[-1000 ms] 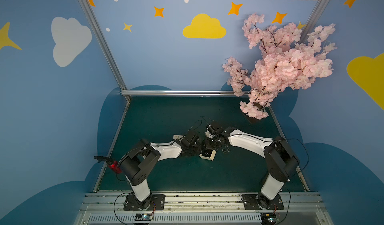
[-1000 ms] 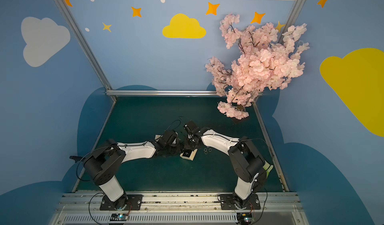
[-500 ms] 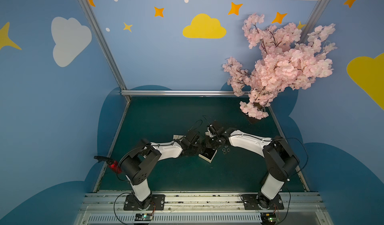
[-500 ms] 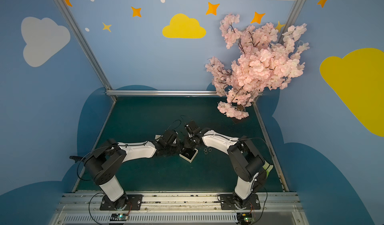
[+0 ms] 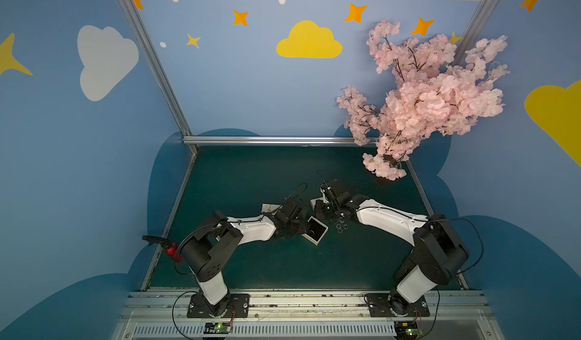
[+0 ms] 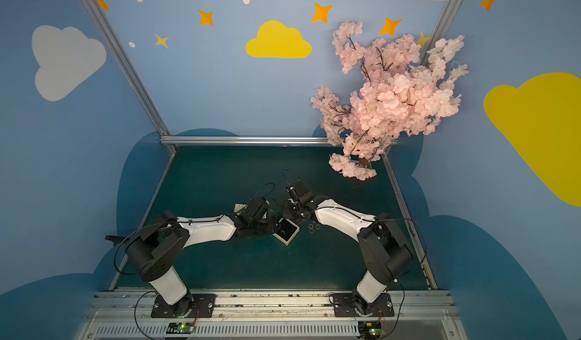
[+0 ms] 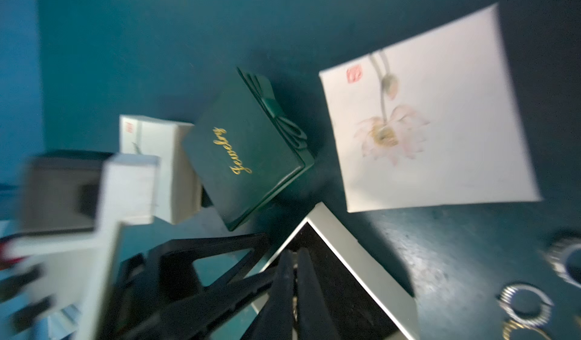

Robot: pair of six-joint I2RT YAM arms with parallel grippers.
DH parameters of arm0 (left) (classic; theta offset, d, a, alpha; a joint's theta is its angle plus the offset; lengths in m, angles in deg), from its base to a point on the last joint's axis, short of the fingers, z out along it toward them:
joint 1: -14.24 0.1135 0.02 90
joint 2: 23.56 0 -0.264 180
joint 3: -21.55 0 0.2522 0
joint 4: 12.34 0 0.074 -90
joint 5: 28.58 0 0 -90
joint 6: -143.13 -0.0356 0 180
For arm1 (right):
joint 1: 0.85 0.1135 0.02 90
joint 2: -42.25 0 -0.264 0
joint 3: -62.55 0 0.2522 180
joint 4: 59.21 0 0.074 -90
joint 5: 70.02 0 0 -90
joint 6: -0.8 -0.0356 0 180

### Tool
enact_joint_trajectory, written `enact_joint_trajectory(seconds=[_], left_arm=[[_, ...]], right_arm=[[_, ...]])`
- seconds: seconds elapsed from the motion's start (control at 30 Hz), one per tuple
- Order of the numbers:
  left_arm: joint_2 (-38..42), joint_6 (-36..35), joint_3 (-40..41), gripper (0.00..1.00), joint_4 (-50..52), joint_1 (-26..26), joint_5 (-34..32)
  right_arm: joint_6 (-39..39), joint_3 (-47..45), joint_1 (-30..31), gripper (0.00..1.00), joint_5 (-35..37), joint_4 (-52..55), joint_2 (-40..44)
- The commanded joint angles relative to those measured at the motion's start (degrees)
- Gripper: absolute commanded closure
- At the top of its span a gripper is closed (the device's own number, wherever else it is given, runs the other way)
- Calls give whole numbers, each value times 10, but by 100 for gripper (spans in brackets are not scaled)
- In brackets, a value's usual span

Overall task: Take the rings out of the lift-off lid box
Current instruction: Take out the ring from the jewelry box, then place the ring at the center of the board.

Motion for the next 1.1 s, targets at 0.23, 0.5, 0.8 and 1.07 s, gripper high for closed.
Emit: enact_joint_trajectory(seconds=[0.23,0.5,0.8,1.07], left_arm=[[27,-23,16,51,75,-1,-28],[28,-37,7,51,71,-2,-31],[37,-48,-3,50,84,0,-44],[47,-48,-3,49,88,3,-47]], right_arm=[[-4,-83,-82,100,60,62,64],[11,-92,-127,100,95,102,44],[36,-64,-133,94,109,125,-12],[55,-60,-129,67,85,131,-11]])
